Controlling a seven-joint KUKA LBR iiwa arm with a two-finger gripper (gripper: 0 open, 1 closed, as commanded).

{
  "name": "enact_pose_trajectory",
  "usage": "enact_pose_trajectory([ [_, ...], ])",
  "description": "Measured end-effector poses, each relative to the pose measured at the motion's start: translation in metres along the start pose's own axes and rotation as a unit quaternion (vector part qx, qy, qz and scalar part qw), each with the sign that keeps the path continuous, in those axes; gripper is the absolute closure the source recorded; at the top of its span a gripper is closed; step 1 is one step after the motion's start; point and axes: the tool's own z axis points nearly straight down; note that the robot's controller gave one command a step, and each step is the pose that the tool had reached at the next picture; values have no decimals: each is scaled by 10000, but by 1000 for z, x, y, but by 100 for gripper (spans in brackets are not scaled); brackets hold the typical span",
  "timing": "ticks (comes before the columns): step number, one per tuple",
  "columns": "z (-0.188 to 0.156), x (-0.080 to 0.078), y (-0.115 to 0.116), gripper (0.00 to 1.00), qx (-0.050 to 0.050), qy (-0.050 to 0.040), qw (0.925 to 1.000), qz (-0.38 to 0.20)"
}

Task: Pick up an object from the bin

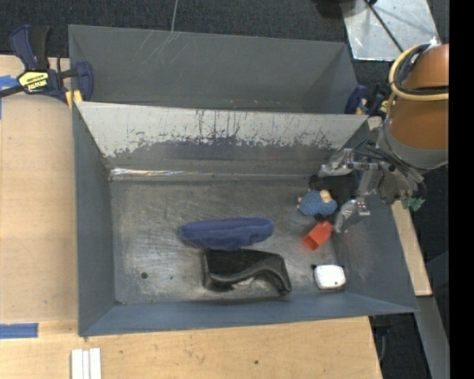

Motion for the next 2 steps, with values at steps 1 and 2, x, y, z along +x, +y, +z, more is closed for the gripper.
enact_pose_trajectory([
  [1, 123, 15, 5, 0, -14, 31, 9875, -1578],
  [2, 131, 45, -41, 0, -43, -42, 9456, -3254],
])
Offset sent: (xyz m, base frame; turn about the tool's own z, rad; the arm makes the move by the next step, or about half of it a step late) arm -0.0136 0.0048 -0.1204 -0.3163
